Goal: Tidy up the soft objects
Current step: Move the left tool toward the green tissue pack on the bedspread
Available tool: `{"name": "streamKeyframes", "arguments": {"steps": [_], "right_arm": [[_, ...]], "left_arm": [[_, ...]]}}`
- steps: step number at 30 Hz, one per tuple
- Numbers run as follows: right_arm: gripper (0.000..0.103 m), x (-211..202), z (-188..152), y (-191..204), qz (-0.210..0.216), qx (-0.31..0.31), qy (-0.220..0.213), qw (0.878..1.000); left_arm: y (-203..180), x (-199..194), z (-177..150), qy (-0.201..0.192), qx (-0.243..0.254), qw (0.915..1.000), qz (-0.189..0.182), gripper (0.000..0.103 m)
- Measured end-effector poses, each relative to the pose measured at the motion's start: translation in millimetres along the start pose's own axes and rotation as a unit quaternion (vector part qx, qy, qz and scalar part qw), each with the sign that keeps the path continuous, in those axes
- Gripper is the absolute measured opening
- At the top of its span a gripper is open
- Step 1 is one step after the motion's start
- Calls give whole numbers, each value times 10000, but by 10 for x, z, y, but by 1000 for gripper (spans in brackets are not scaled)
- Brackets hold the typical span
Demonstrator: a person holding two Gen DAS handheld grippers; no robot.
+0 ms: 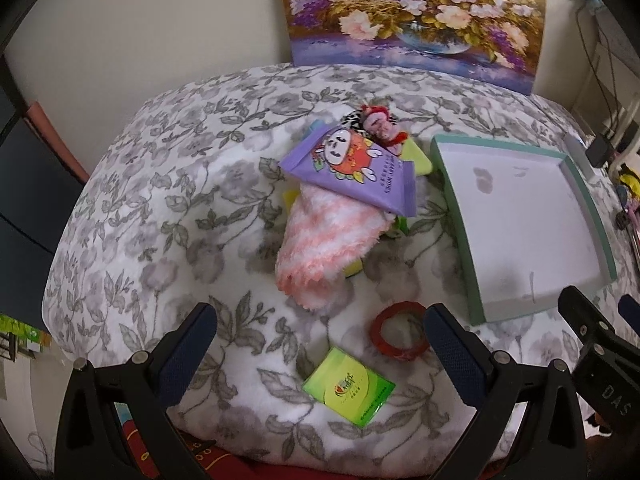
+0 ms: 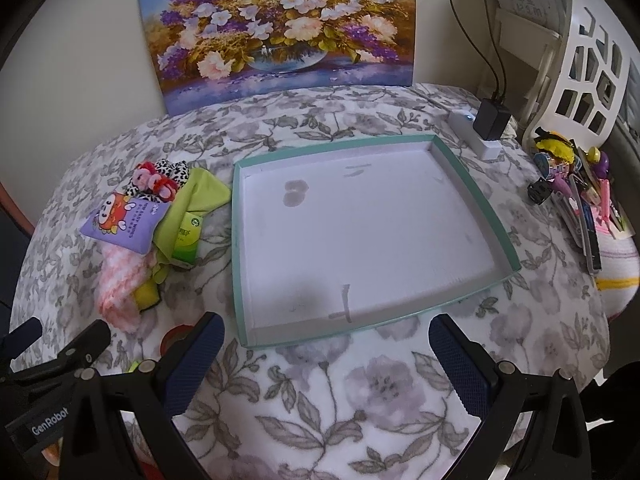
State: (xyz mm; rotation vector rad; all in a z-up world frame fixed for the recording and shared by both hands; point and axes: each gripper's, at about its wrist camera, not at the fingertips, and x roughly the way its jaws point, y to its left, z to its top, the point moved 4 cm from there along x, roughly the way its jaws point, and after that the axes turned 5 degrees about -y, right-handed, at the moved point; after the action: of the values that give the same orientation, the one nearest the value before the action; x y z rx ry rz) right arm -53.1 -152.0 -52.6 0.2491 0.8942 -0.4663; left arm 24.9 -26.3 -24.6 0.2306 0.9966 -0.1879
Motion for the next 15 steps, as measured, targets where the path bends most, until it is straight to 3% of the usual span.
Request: {"name": "streamKeyframes", "arguments": {"steps": [15], "right_arm": [[103, 188, -14, 63, -39, -167, 145, 9997]], "left_arm": [[94, 164, 59, -59, -157, 9994, 288, 103]]}}
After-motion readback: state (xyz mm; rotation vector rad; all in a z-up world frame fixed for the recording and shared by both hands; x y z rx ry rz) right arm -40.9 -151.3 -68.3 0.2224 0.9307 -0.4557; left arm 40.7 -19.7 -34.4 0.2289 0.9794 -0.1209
